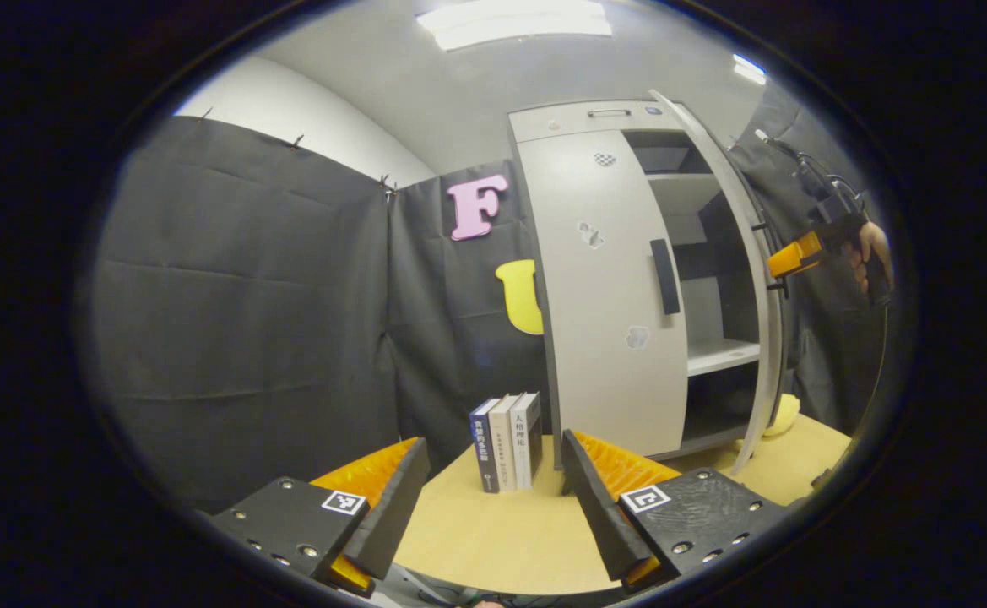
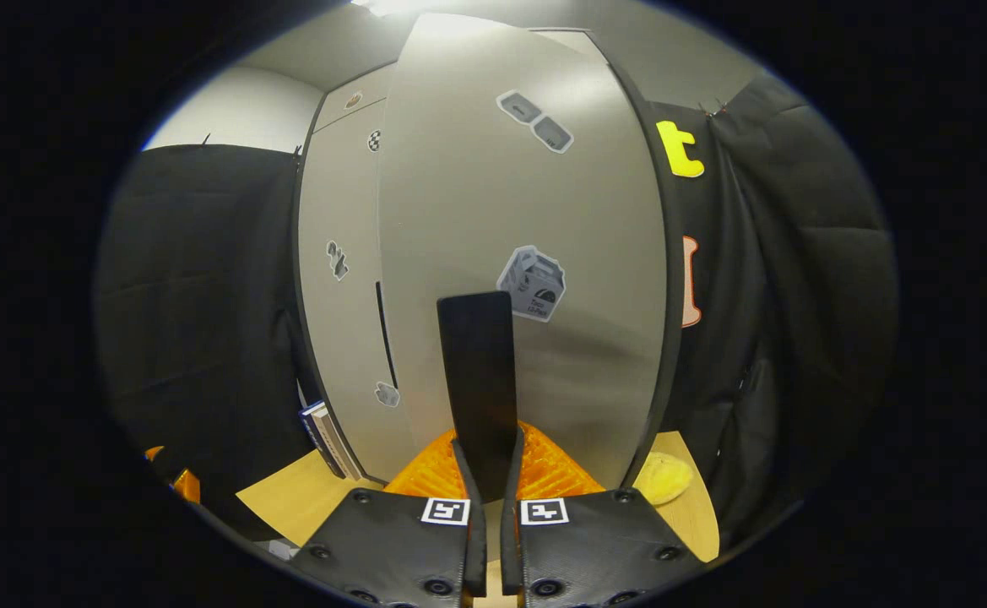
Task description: Open the right door of the double-door shoe cabinet with the right hand, and open the left door with the left hand.
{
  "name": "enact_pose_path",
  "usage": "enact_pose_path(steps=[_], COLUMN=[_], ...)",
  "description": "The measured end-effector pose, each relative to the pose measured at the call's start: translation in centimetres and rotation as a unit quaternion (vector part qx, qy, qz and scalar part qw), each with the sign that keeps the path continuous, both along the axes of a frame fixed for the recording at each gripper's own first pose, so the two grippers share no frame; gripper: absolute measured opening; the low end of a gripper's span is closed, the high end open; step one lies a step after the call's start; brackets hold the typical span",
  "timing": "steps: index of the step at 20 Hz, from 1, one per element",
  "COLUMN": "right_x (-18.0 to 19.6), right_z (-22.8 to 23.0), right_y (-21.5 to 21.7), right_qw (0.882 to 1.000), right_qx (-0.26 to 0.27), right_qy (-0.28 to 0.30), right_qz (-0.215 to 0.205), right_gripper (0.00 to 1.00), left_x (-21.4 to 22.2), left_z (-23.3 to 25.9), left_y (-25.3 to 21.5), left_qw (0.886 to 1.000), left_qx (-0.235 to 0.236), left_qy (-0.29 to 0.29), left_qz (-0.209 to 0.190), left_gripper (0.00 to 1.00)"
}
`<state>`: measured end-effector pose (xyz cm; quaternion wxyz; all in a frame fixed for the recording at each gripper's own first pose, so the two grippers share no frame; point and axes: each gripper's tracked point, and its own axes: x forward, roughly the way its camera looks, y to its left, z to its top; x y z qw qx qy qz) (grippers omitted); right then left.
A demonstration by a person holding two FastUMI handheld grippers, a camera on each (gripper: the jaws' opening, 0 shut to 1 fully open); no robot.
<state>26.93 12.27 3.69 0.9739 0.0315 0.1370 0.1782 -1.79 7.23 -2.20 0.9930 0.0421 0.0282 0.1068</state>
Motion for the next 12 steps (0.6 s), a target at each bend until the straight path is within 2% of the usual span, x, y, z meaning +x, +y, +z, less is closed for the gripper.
enact_pose_path(steps=[2,12], right_x=[-0.3,-1.0], right_z=[0.0,0.4], right_y=[-0.5,-3.4], right_qw=[1.0,1.0], right_qx=[-0.002,-0.003], right_qy=[-0.003,-0.012], right_qz=[0.001,-0.008], right_gripper=[0.06,0.08], left_x=[0.3,1.8], left_z=[0.0,-0.3], left_y=[-1.1,-5.4], left_qw=[1.0,0.999], left_qx=[0.0,-0.012], left_qy=[0.001,0.006], left_qz=[-0.01,-0.04], left_gripper=[0.94,0.94])
